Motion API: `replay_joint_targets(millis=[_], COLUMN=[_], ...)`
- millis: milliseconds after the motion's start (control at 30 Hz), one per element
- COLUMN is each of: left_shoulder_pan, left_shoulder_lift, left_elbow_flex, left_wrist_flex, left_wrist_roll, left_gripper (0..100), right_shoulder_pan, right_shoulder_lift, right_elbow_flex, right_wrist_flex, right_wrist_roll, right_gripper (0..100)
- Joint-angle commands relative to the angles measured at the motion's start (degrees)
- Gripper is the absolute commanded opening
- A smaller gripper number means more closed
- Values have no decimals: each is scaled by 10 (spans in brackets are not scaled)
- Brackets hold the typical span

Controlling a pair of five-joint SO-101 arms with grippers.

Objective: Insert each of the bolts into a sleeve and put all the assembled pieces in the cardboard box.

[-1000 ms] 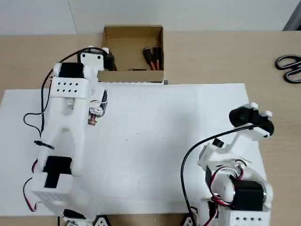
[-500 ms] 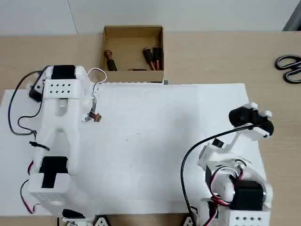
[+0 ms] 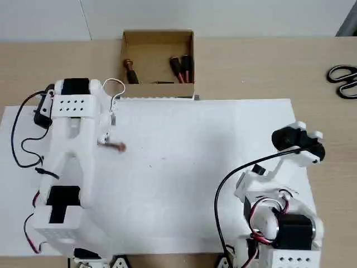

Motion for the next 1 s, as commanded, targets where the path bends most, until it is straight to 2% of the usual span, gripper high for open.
replay_joint_targets(millis=[0,100,267,400,500,600,767,867,967], left_shoulder_pan=[6,6,-4,-4,-4,-5,-18,-31,-49], left_shoulder_lift=[-31,-31,-31,-31,-31,-31,-34,-35,-33], left_elbow_flex=[-2,-2,-2,-2,-2,-2,-5,-6,-6], left_wrist_flex=[19,42,64,76,78,78,62,64,62], left_wrist_roll=[-4,-62,-231,-293,-358,-440,-705,-824,-978], left_gripper=[317,322,322,306,262,167,46,39,39], right_shoulder_pan=[3,3,3,3,3,3,3,3,3], right_shoulder_lift=[-7,-7,-7,-7,-7,-7,-7,-7,-7], right_elbow_flex=[-3,-3,-3,-3,-3,-3,-3,-3,-3], right_wrist_flex=[-15,-15,-15,-15,-15,-15,-15,-15,-15], right_wrist_roll=[4,4,4,4,4,4,4,4,4], right_gripper=[3,3,3,3,3,3,3,3,3])
